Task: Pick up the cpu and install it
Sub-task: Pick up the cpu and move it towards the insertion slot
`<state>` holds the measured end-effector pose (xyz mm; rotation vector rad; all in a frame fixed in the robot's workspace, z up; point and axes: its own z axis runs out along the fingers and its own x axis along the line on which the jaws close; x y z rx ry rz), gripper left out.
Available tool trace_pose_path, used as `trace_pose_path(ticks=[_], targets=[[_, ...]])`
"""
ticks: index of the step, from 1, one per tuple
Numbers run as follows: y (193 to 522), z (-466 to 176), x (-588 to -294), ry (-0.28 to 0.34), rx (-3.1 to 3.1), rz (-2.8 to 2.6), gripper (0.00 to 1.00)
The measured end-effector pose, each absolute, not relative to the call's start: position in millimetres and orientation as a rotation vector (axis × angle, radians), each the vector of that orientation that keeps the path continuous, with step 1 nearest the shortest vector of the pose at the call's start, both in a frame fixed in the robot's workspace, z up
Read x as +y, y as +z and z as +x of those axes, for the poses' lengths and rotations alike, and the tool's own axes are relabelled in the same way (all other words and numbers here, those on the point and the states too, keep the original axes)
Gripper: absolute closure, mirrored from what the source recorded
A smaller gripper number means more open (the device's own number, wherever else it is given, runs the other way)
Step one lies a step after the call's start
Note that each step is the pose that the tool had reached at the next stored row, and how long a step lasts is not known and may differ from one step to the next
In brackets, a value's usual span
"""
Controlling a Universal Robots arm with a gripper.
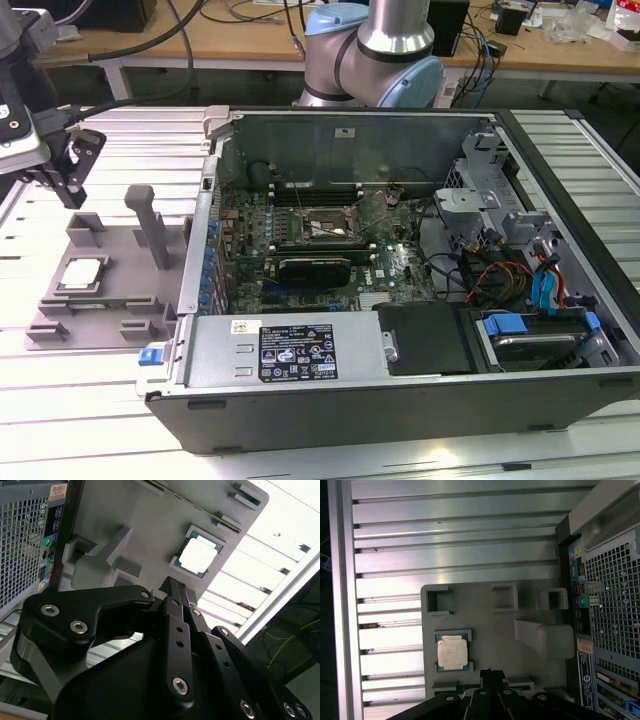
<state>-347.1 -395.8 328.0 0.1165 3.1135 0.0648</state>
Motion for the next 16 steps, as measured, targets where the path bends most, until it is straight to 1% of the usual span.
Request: trace_pose_path(ticks=[16], targets=[[322,-358,-395,0.064,3.112,0.116,0.89]])
